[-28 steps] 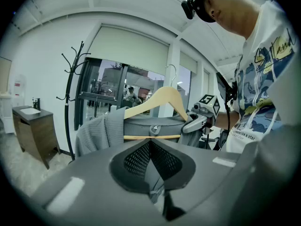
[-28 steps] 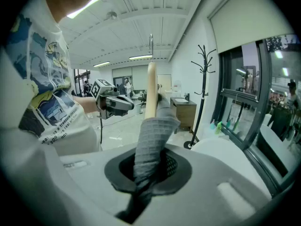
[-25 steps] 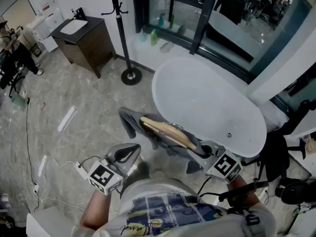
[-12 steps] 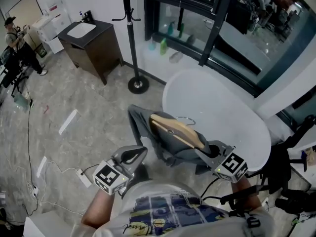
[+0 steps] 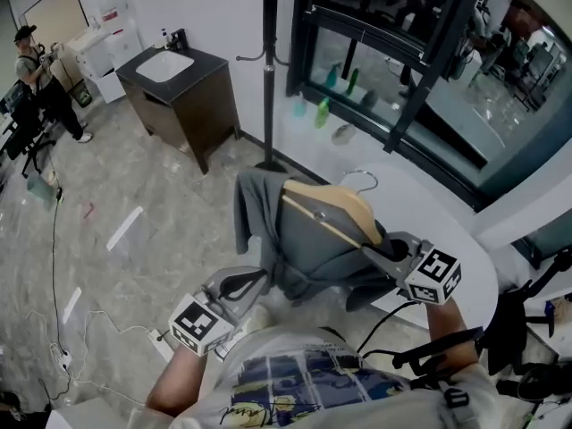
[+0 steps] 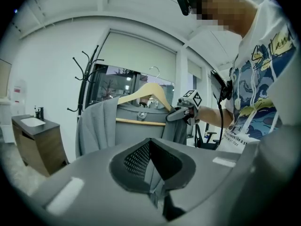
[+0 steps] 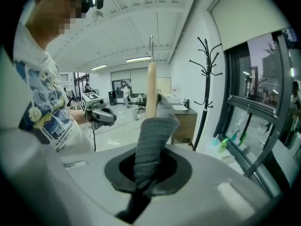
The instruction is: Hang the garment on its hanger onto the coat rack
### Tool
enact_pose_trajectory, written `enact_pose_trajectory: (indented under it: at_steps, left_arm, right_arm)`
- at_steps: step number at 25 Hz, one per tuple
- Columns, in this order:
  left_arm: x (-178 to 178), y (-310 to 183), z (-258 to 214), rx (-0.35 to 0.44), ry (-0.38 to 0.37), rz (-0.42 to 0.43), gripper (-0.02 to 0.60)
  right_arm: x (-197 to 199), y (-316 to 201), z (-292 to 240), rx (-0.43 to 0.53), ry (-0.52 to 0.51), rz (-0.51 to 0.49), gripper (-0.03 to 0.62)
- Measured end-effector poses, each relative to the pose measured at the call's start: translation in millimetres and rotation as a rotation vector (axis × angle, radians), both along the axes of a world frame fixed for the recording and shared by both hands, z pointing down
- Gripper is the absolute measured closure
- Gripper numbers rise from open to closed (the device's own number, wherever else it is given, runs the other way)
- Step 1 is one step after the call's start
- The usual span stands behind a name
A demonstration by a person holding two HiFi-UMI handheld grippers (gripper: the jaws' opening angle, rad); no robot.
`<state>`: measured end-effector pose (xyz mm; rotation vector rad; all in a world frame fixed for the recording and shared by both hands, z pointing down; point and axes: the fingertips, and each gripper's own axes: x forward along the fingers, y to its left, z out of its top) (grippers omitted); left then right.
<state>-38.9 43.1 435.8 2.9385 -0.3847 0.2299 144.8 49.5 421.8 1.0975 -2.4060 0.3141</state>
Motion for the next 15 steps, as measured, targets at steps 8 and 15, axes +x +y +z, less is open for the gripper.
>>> enact_pose_trajectory:
  at_steps: [8, 15]
  left_arm:
    - [-36, -82, 6, 0.004, 0.023, -0.085, 0.578]
    - [-30, -154, 12, -0.026, 0.011, -0.158, 0.578]
  right_arm:
    - [-8, -143, -36, 0.072, 0.018, -0.050, 0.586]
    - [12, -278, -63, 0.099, 0.054, -0.148, 0.586]
